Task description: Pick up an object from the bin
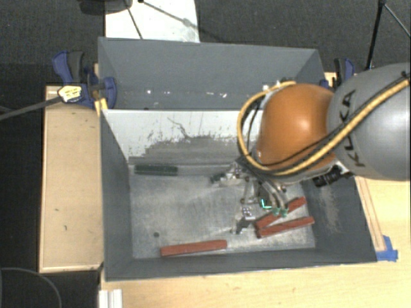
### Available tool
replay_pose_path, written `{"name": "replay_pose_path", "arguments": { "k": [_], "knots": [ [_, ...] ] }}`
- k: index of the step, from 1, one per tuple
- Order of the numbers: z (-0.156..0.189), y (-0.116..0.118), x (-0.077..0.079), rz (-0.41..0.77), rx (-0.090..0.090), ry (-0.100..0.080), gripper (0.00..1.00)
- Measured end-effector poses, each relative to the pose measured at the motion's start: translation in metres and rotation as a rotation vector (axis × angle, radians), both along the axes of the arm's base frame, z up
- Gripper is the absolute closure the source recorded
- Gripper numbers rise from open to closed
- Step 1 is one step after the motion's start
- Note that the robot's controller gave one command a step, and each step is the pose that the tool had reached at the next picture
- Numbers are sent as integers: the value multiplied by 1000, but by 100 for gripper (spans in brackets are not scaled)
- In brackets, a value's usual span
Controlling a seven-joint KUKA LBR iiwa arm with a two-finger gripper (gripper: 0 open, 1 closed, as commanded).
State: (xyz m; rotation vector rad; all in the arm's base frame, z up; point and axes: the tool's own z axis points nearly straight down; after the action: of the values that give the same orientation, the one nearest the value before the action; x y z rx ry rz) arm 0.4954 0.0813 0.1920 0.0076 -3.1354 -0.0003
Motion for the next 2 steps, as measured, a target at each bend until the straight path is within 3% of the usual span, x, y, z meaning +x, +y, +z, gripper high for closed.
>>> {"name": "replay_pose_path", "arguments": {
  "k": [1, 2],
  "knots": [
    [4, 0, 2, -3, 1, -8, 0],
    [-44, -4, -2, 61, 1, -14, 0]
  ]
}}
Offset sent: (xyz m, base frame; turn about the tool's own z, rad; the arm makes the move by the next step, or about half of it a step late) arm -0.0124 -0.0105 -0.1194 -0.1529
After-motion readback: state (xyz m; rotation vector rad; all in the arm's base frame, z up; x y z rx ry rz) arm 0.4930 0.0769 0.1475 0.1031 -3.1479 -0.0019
